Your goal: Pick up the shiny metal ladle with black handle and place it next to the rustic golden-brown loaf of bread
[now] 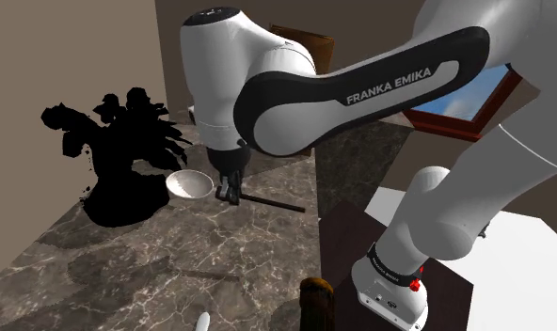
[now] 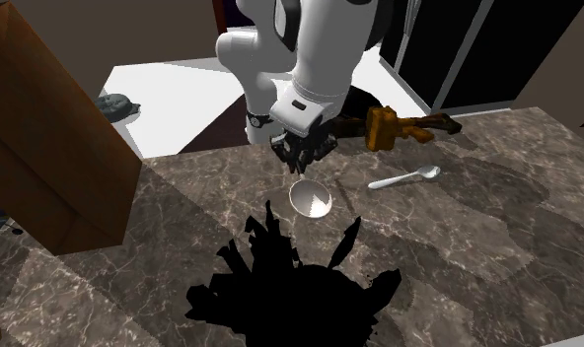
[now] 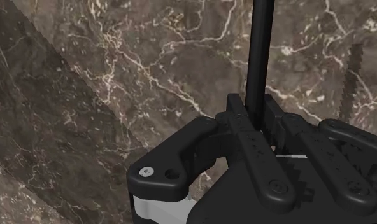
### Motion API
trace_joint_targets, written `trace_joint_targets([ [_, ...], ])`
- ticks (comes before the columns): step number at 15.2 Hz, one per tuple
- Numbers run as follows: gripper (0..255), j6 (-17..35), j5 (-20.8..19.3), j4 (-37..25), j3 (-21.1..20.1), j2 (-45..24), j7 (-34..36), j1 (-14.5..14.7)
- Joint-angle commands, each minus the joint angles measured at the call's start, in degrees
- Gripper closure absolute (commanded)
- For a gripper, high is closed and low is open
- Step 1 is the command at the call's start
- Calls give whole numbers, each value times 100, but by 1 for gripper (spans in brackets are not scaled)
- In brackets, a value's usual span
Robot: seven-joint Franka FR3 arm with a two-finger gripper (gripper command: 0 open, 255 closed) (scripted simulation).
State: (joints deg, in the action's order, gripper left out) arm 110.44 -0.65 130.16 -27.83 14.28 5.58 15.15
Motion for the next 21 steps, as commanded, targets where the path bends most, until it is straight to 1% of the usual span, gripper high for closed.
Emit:
trace_joint_targets([
  [1,255,-158,26,-95,24,70,-41,3],
  [11,255,-933,73,-711,107,249,-170,-4],
  [21,255,-1698,65,-1444,164,288,-252,-29],
])
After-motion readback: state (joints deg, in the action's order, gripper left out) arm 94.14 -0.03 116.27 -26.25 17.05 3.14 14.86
